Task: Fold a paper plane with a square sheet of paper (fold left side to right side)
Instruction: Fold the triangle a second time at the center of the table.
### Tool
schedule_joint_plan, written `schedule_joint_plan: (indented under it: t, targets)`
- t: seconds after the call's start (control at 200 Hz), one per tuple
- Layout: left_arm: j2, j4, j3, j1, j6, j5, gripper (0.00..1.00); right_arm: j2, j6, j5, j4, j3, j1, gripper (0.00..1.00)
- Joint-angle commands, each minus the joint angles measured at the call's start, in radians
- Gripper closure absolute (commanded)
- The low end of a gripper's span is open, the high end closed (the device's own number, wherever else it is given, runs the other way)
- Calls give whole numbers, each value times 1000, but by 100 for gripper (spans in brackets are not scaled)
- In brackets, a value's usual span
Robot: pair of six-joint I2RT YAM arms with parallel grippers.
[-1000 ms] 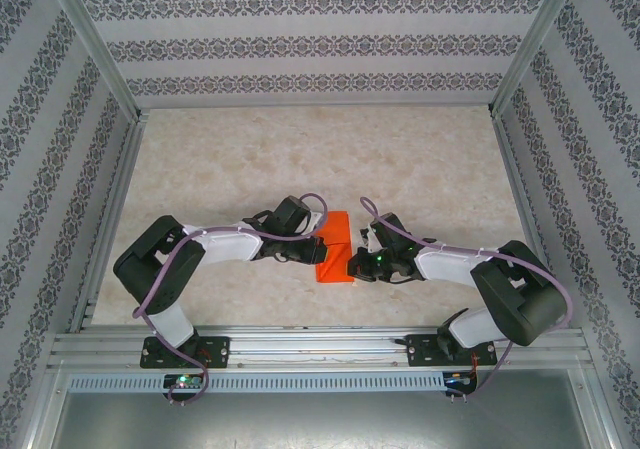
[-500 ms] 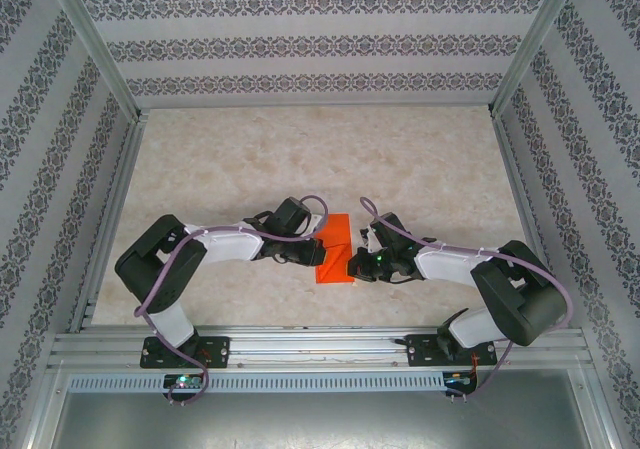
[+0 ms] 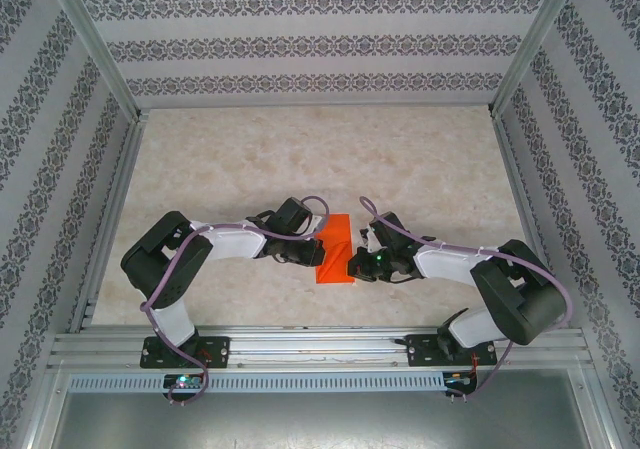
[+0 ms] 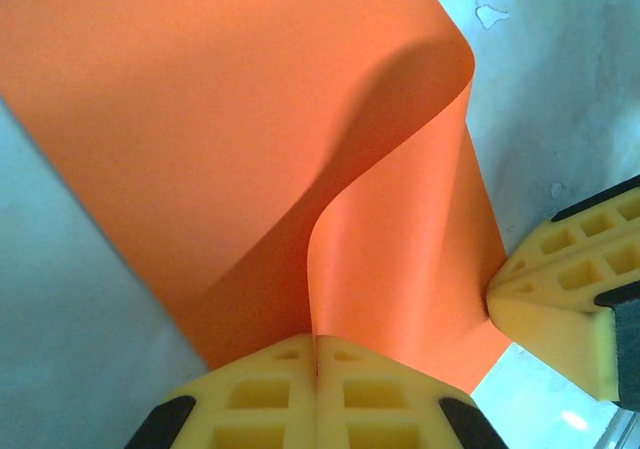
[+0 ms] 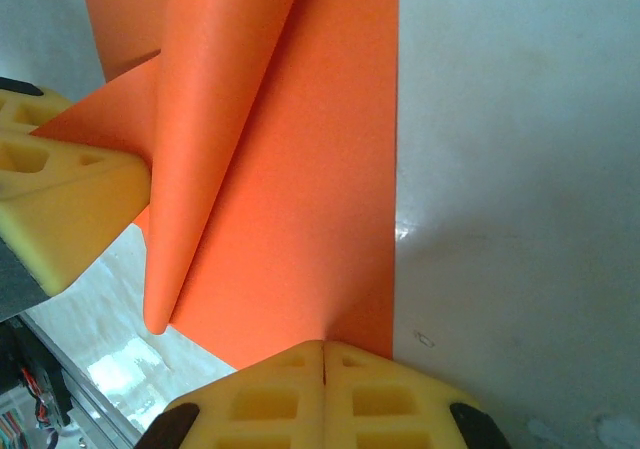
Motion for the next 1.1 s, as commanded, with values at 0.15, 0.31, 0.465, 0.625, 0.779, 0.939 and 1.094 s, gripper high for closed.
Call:
schedule_joint_plan:
  t: [0.15,0.31,0.465,0.625,0.779,0.939,1.094]
  targets:
    - [-21,-70,34,19,52,-27,97,27,-27,35,-60,4,9,100]
    - [-30,-78,31,21,59,-35,97,24,-29,37,-66,5,10,100]
    - [-25,-66,36,25,57,-10,97,24,-33,39,-72,6,9,100]
    - [-25,-55,35,27,53,-10,97,24,-36,40,-79,8,9,100]
    - [-30,-47,34,28,51,-8,97,24,-36,42,-80,8,9,100]
    - [-28,-48,37,29,55,-4,97,21,-36,43,-81,7,10,100]
    - [-26,-45,38,30,54,-3,97,23,-37,42,-83,10,10,100]
